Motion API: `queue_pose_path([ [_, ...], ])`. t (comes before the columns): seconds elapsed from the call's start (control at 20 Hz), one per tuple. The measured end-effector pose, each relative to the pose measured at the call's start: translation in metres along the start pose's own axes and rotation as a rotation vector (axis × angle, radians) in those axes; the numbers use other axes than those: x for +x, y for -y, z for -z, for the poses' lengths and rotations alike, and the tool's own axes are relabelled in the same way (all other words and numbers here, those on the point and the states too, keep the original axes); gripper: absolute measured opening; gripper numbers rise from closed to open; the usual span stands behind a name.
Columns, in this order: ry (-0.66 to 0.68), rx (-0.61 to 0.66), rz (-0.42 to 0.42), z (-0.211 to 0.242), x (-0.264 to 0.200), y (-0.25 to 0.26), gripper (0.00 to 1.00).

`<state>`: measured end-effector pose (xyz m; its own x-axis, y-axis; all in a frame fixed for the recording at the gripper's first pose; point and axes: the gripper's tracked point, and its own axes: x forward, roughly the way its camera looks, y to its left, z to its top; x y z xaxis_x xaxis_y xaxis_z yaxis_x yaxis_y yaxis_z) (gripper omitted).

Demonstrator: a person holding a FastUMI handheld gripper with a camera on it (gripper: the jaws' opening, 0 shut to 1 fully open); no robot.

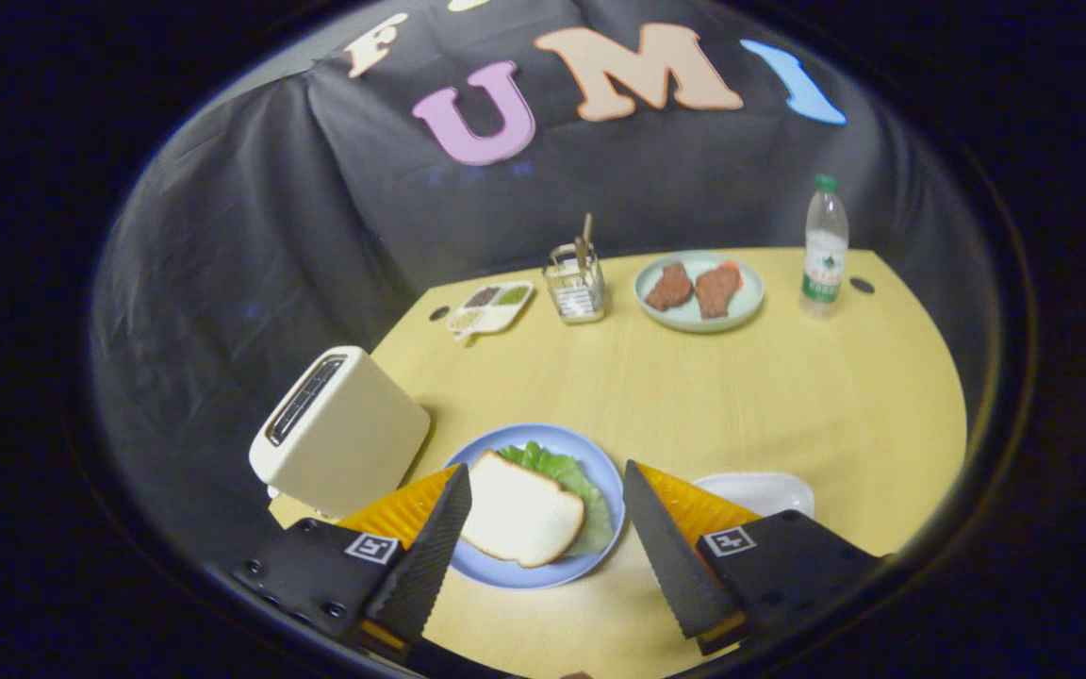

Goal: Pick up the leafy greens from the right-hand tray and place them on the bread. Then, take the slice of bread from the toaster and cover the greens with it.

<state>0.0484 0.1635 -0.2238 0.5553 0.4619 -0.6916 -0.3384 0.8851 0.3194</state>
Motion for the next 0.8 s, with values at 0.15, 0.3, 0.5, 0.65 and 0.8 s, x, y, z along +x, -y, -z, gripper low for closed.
queue_pose_path([
  [0.15,0.137,-0.077,0.035,-0.032,-0.037,-0.008,1.0],
  [0.3,0.254,-0.091,0.068,-0.058,-0.073,-0.016,1.0],
  [0.5,0.408,-0.107,0.119,-0.089,-0.125,-0.02,1.0],
  [0.65,0.517,-0.148,0.187,-0.105,-0.165,-0.016,1.0],
  [0.8,0.606,-0.166,0.213,-0.114,-0.2,-0.023,1.0],
])
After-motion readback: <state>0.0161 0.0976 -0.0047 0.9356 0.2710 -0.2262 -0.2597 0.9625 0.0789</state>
